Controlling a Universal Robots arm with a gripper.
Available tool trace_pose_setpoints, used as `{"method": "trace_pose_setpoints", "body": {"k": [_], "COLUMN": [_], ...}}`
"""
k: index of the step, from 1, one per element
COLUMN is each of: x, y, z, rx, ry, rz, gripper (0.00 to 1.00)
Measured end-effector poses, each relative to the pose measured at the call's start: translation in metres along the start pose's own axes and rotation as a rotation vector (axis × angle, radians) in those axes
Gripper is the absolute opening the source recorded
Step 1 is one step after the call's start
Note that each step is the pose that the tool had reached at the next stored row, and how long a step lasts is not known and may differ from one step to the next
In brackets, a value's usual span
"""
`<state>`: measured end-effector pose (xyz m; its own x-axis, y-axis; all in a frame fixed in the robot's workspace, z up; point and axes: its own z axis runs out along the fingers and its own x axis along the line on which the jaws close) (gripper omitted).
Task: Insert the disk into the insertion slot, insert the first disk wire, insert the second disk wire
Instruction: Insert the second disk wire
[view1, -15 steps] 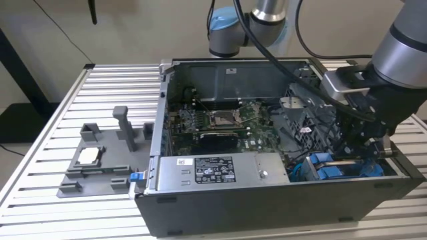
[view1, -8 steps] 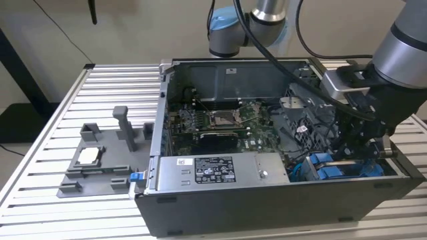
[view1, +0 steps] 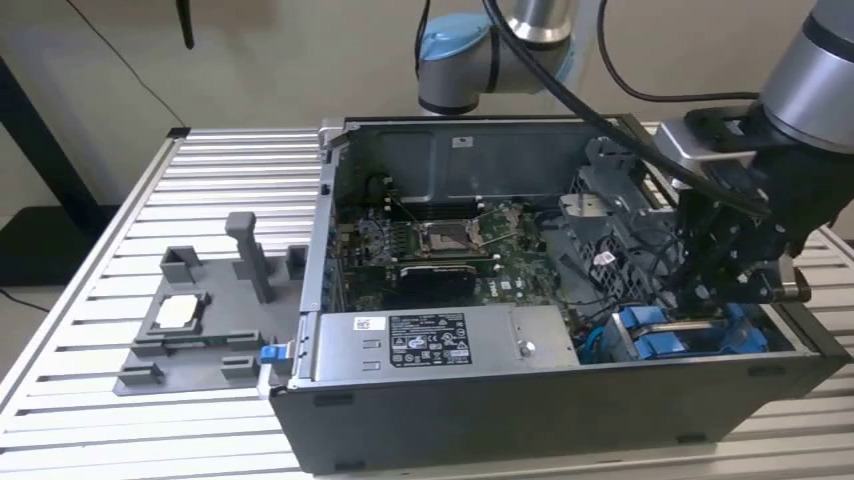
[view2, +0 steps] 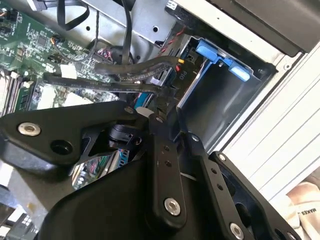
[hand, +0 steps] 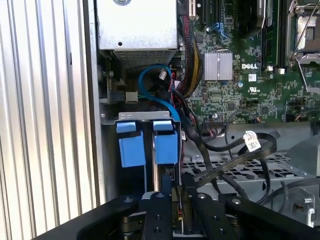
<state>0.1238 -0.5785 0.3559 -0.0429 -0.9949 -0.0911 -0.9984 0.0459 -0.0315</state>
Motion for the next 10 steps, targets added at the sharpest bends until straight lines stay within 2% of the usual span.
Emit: {"method": "trace_pose_setpoints", "body": {"k": [7,10], "x": [-0.0019,-0.0022], "y": [-0.0007,-0.0008], "z": [-0.0209,-0.0239], "rx": [0.0000,0.0000], "ry": [0.0000,-0.0002], "rz": [0.000,0.000], "gripper": [0.24,0.24]}}
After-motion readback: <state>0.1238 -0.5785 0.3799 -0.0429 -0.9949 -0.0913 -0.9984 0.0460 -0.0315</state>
